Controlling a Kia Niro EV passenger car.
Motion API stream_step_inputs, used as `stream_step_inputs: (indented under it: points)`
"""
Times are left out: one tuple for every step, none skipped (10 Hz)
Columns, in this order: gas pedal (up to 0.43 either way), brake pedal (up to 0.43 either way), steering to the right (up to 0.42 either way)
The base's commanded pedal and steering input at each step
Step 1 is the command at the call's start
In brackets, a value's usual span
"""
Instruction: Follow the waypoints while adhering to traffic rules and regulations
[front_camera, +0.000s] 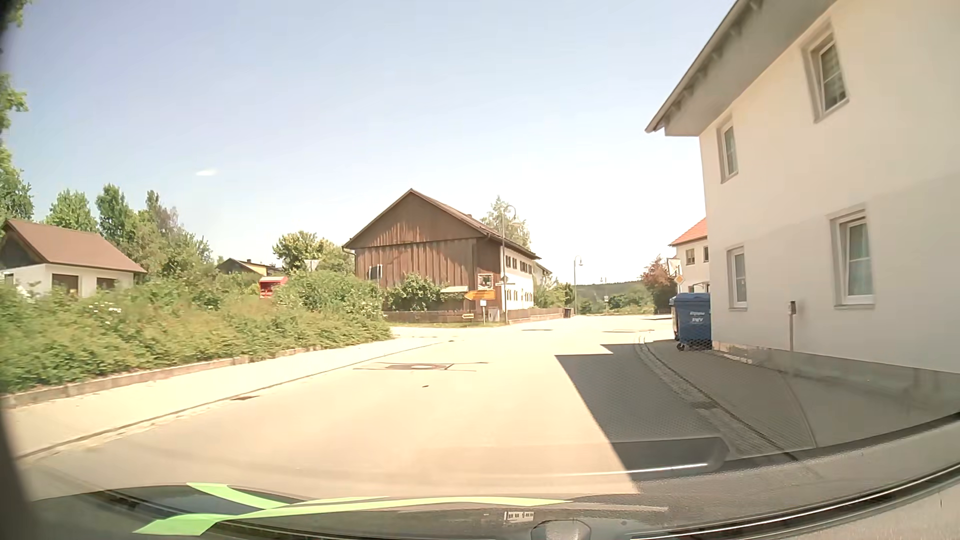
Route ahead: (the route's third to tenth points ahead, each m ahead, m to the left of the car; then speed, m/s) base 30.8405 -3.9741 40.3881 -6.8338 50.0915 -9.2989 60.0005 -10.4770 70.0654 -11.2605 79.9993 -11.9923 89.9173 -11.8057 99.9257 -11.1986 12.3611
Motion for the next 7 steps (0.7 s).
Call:
stream_step_inputs:
  points:
    - [0.220, 0.000, 0.028]
    - [0.209, 0.000, 0.028]
    - [0.209, 0.000, 0.029]
    - [0.209, 0.000, 0.031]
    - [0.209, 0.000, 0.031]
    - [0.209, 0.000, 0.031]
    - [0.209, 0.000, 0.031]
